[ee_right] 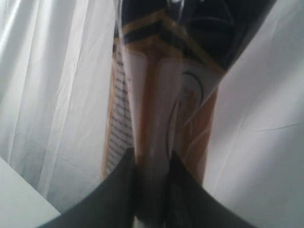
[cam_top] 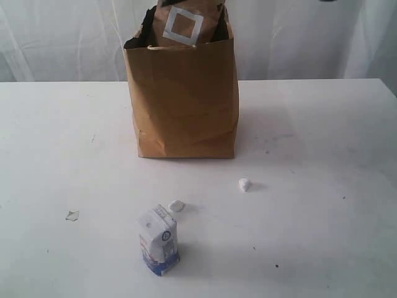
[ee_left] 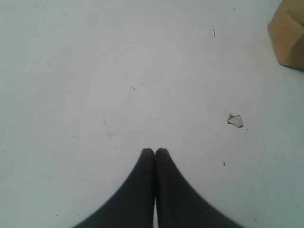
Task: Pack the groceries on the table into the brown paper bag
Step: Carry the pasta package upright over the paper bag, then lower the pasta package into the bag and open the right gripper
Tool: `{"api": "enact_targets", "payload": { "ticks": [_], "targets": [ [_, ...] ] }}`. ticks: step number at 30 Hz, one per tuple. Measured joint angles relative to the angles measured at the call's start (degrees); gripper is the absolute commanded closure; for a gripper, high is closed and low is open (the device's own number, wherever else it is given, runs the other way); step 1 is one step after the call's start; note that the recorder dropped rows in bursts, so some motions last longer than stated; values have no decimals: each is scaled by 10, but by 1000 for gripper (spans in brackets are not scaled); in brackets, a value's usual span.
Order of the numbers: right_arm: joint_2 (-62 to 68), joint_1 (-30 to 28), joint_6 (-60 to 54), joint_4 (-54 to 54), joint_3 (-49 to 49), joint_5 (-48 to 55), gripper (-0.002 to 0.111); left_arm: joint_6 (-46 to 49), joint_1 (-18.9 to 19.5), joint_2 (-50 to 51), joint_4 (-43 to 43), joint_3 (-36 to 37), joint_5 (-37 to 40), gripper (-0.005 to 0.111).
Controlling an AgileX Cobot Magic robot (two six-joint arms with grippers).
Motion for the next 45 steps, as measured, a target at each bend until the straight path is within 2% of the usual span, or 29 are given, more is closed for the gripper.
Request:
{"api": "enact_targets", "payload": {
  "ticks": [7,38,45],
  "targets": [
    [1,40,-53,6,54,-97,108,0,0,0,0,0,0,107],
    [97,44,-58,11,64,-69,108,0,0,0,2,0,0,107],
    [109,45,-98,11,64,-98,108,0,0,0,2,0,0,107]
  ]
}}
